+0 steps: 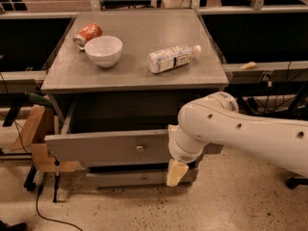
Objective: Open top drawer
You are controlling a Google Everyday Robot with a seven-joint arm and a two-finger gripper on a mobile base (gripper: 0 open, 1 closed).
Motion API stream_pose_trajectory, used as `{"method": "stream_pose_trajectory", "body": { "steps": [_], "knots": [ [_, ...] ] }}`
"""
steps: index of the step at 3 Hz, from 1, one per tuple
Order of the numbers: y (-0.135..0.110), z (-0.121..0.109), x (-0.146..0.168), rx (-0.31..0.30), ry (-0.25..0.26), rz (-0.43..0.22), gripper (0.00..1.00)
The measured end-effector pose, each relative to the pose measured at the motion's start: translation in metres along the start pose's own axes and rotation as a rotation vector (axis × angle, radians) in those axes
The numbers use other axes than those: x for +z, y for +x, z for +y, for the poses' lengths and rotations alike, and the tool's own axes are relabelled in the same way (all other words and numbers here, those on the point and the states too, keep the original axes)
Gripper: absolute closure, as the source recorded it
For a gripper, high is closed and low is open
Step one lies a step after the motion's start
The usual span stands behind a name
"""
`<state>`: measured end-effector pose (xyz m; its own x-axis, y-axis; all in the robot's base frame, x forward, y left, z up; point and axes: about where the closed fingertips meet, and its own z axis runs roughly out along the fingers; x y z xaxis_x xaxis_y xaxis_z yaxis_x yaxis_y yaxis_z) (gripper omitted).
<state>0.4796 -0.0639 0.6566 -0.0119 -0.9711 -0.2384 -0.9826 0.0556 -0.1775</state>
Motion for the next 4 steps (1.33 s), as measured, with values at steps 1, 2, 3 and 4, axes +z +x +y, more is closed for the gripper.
{"method": "stream_pose_trajectory", "body": {
  "steps": [1, 2, 3, 4],
  "knots": [
    [0.007, 0.003, -0.002, 0.002, -0.001, 0.014, 0.42],
    [0.004, 0.002, -0.008, 0.002, -0.001, 0.014, 0.65],
    [0.003, 0.002, -0.011, 0.002, -0.001, 0.014, 0.89],
    [0.002, 0.001, -0.016, 0.001, -0.002, 0.014, 1.0]
  ]
}}
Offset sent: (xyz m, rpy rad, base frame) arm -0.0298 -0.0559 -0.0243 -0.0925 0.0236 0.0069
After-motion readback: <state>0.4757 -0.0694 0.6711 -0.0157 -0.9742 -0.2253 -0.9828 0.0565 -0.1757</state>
